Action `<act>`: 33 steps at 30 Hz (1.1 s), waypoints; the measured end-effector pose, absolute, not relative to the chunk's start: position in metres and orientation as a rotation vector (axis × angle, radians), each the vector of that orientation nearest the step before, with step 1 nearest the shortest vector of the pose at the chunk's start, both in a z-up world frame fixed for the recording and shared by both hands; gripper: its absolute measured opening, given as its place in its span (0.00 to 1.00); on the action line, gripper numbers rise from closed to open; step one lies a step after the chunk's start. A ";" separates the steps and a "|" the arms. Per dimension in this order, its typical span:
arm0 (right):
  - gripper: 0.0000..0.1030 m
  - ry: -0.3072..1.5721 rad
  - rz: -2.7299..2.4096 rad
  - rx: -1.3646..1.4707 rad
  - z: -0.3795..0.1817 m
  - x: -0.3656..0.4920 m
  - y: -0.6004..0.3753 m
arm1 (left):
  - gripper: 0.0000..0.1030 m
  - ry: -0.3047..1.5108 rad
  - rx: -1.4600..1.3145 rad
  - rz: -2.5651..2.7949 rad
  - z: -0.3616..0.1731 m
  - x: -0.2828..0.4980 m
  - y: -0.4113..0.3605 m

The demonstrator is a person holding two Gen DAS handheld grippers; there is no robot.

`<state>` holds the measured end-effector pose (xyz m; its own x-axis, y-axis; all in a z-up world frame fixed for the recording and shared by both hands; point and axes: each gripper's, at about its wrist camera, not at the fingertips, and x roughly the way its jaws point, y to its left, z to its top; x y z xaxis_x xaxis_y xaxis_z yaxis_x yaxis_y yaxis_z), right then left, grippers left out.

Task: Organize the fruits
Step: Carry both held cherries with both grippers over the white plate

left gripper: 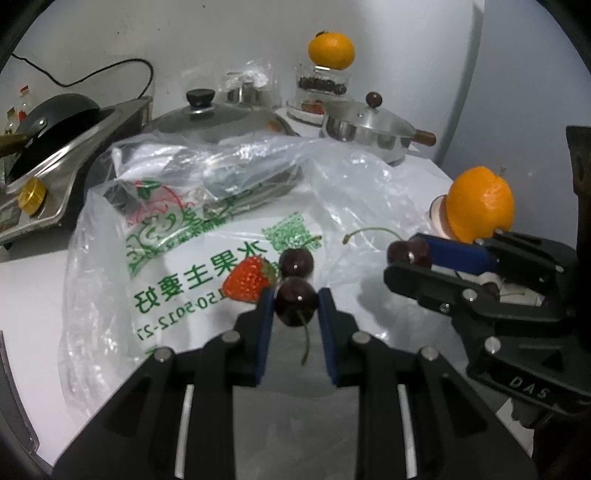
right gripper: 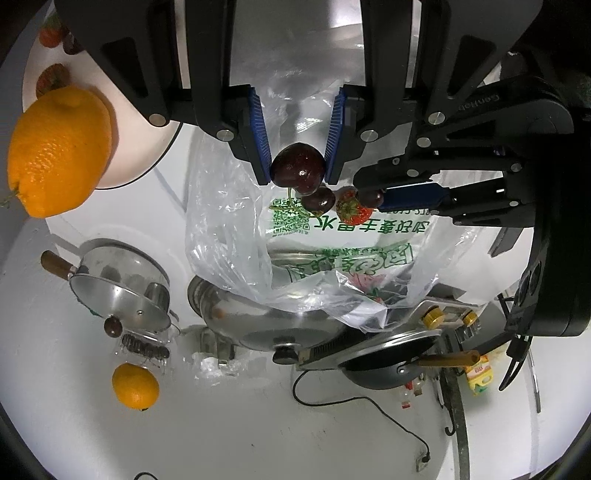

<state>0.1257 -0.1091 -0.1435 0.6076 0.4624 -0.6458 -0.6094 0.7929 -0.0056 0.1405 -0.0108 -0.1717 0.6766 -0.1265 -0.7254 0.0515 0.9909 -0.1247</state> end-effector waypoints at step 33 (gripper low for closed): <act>0.30 0.624 0.545 -0.210 -0.119 0.085 -0.159 | 0.24 0.758 -0.060 -0.169 -0.141 0.113 -0.051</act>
